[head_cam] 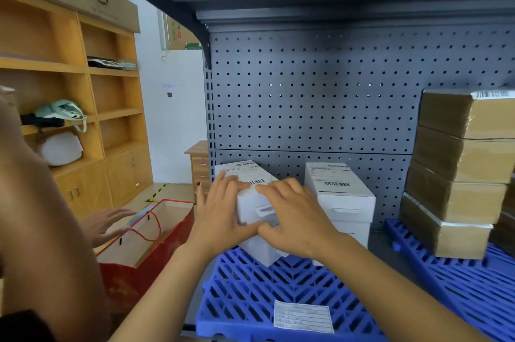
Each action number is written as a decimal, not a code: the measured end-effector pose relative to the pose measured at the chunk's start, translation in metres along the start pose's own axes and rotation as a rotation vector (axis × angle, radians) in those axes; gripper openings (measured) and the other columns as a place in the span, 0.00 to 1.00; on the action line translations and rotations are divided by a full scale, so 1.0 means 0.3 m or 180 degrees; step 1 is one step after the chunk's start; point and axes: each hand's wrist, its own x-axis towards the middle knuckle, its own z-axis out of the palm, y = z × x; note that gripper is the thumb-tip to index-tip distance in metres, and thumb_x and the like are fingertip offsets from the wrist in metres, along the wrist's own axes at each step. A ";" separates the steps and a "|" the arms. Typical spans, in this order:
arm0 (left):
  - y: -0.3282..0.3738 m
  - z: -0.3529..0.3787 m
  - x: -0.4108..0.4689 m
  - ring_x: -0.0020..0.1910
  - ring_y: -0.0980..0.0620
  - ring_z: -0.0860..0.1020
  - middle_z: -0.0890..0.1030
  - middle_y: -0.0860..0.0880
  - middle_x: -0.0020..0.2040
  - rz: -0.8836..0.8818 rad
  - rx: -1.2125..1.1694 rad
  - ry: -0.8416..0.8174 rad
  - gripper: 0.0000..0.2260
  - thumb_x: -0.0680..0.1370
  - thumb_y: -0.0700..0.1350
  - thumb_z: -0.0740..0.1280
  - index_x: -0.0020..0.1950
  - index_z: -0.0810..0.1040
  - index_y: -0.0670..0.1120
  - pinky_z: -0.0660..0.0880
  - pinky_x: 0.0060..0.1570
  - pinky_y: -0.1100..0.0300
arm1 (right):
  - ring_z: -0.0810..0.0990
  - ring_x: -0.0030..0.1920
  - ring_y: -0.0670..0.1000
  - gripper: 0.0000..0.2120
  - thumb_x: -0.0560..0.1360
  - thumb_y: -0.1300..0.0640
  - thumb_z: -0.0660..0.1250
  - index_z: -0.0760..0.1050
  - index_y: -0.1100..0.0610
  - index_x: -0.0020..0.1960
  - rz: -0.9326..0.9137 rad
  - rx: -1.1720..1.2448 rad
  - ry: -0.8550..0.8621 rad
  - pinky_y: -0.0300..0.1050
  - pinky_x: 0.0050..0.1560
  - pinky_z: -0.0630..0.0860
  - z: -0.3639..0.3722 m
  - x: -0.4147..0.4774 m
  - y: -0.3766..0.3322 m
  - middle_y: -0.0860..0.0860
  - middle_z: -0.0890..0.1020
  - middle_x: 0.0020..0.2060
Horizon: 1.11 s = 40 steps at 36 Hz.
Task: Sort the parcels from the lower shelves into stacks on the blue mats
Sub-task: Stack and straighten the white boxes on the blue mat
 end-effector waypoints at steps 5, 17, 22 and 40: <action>0.031 -0.009 0.006 0.73 0.43 0.59 0.66 0.46 0.68 -0.0175 0.0151 0.0180 0.36 0.64 0.73 0.63 0.64 0.69 0.52 0.61 0.68 0.38 | 0.51 0.73 0.48 0.32 0.76 0.49 0.59 0.52 0.51 0.77 -0.0052 0.0067 -0.0103 0.46 0.72 0.54 0.001 -0.023 0.012 0.48 0.58 0.74; 0.104 0.035 -0.069 0.74 0.46 0.59 0.46 0.46 0.78 -0.0534 -0.0278 -0.0098 0.52 0.62 0.69 0.67 0.76 0.46 0.49 0.70 0.61 0.50 | 0.37 0.76 0.46 0.38 0.78 0.51 0.61 0.38 0.43 0.77 0.0340 0.0804 -0.0018 0.42 0.74 0.50 0.090 -0.079 0.024 0.43 0.31 0.74; 0.114 0.020 -0.072 0.76 0.48 0.56 0.43 0.51 0.78 -0.0462 -0.0646 -0.0144 0.54 0.63 0.65 0.70 0.77 0.41 0.50 0.71 0.62 0.51 | 0.61 0.72 0.49 0.44 0.76 0.53 0.64 0.32 0.38 0.74 0.0551 0.1056 -0.0101 0.42 0.56 0.73 0.106 -0.084 0.026 0.39 0.26 0.71; 0.089 0.061 -0.151 0.64 0.81 0.54 0.49 0.73 0.68 -0.0761 -0.1751 -0.0267 0.54 0.72 0.41 0.75 0.74 0.29 0.51 0.59 0.60 0.81 | 0.76 0.51 0.53 0.53 0.72 0.52 0.67 0.21 0.32 0.67 0.0520 0.1023 -0.0061 0.48 0.48 0.77 0.166 -0.083 0.019 0.49 0.59 0.68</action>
